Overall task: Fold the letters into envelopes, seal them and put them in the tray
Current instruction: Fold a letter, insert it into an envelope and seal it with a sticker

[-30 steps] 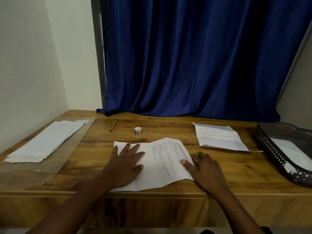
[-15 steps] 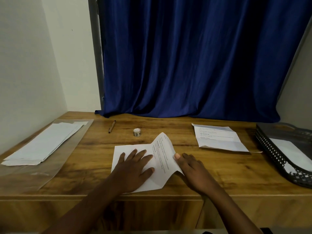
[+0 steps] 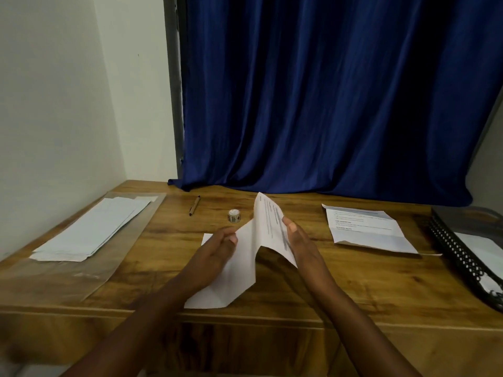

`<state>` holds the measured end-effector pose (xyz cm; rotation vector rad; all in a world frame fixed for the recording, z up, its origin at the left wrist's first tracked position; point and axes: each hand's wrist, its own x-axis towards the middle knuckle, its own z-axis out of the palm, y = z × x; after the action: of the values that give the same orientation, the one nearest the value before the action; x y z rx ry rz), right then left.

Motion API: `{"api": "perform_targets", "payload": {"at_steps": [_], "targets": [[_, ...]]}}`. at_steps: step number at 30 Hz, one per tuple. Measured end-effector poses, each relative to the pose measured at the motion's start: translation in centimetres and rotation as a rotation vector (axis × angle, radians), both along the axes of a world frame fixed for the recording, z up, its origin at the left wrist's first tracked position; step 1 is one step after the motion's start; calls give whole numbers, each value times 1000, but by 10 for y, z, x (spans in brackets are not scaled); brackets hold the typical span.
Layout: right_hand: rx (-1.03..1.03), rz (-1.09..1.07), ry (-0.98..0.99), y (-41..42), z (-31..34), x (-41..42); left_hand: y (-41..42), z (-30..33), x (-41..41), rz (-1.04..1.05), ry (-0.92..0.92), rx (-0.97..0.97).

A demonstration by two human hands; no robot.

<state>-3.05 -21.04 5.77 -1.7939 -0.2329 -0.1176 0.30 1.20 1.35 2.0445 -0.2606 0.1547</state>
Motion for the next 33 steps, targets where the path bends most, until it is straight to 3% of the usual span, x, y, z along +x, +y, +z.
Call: {"api": "perform_targets", "payload": {"at_steps": [4,7,10,15,23,33], "targets": [[133,0,50,11,-8,11,2,2,-1,70,3,-197],[302,39,92,18,-12,19,3,0,0,78,-6,-229],[298,55,34,20,-7,19,4,-2,1,44,40,-243],[51,103,-41,14,-6,14,1,3,13,92,124,-272],[-385,229,-145,-6,-24,19,7,4,12,163,124,-655],[-961,308,-296,-11,-37,30,20,9,5,192,97,-920]]}}
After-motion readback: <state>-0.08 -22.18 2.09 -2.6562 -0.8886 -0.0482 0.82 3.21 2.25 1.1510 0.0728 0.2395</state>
